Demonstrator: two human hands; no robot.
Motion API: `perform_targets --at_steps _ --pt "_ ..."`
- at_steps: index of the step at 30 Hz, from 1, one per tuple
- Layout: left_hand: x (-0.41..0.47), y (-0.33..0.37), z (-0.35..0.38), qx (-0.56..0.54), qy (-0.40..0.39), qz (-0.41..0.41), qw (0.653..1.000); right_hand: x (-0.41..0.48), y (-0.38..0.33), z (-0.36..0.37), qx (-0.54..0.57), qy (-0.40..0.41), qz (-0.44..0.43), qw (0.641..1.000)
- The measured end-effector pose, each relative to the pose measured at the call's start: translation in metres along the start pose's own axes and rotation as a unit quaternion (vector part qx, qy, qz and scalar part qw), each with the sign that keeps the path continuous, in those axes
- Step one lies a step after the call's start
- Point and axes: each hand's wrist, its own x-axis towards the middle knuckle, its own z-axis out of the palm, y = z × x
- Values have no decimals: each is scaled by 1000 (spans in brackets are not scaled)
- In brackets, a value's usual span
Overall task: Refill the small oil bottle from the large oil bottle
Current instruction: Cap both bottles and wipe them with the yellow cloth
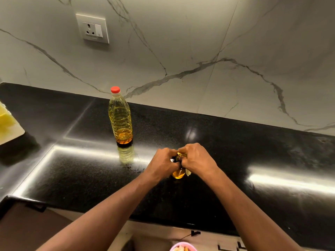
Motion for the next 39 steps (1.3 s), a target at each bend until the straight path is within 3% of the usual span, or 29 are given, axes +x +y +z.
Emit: perform_targets --at_steps 5,10,16,21,26,33,35,37,39 --pt "-1 2 -2 -7 -3 16 1000 -8 15 4 108 67 -29 991" --pt "-3 4 -4 -14 2 19 1000 -21 32 20 298 199 -8 934" --pt "-3 4 -2 -1 6 7 1000 -13 33 54 441 230 66 865" --pt "-5 8 -3 2 9 1 1000 -25 33 75 345 275 77 894" --pt "-4 8 -3 -3 -2 -12 1000 -42 39 79 298 301 19 906" --pt "-2 9 -3 4 -9 -27 1000 11 45 58 325 190 57 925" --pt "-2 9 -3 7 -13 -31 999 18 42 57 379 172 87 905" --pt "-3 10 -2 7 -9 -32 999 13 40 59 446 199 131 863" --pt "-4 12 -1 2 -1 -30 1000 2 41 68 454 232 150 847"
